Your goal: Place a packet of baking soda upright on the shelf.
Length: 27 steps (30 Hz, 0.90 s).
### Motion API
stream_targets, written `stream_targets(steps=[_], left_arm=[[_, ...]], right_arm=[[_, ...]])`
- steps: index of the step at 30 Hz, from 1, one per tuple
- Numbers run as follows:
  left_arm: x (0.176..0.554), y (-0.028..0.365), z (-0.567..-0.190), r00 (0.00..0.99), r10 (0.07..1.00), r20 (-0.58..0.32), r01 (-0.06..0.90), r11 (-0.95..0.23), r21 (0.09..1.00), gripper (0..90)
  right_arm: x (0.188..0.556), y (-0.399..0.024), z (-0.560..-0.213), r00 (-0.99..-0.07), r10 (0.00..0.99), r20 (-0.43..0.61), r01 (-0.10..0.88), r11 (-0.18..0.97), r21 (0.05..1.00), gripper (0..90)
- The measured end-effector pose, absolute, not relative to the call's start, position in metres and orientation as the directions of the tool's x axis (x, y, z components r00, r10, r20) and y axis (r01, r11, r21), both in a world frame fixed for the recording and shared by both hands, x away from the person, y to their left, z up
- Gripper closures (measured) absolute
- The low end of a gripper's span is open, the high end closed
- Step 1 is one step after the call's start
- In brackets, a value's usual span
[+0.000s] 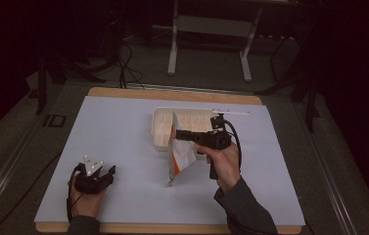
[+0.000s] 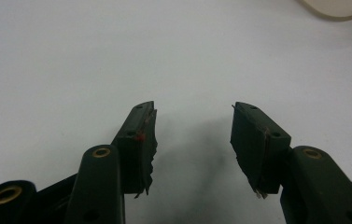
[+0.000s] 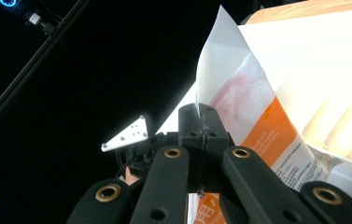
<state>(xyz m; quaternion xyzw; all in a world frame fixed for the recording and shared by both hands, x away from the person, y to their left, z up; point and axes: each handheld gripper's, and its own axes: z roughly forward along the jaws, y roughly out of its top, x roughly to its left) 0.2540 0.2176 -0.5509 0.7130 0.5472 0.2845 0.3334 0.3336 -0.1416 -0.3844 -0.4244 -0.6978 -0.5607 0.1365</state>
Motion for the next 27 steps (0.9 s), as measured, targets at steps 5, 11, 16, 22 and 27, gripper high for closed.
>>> stream_targets(steps=[5, 11, 16, 22, 27], left_arm=[[0.254, 0.218, -0.551, 0.240, 0.970, 0.041, 0.590, -0.180, 0.787, 49.6], [0.254, 0.218, -0.551, 0.241, 0.970, 0.041, 0.590, -0.180, 0.787, 49.7], [0.254, 0.218, -0.551, 0.241, 0.970, 0.040, 0.590, -0.180, 0.787, 49.6], [0.254, 0.218, -0.551, 0.242, 0.969, 0.041, 0.589, -0.180, 0.788, 49.6], [0.254, 0.218, -0.551, 0.243, 0.969, 0.041, 0.589, -0.181, 0.788, 49.5]], right_arm=[[0.336, -0.139, -0.383, -0.600, 0.431, 0.674, 0.746, -0.002, 0.666, 90.0], [0.339, -0.135, -0.380, -0.592, 0.420, 0.688, 0.751, -0.021, 0.660, 90.0], [0.342, -0.133, -0.377, -0.586, 0.405, 0.702, 0.757, -0.034, 0.652, 90.0], [0.345, -0.131, -0.375, -0.577, 0.387, 0.720, 0.760, -0.069, 0.646, 90.0], [0.350, -0.130, -0.375, -0.555, 0.354, 0.753, 0.777, -0.101, 0.621, 90.0]])
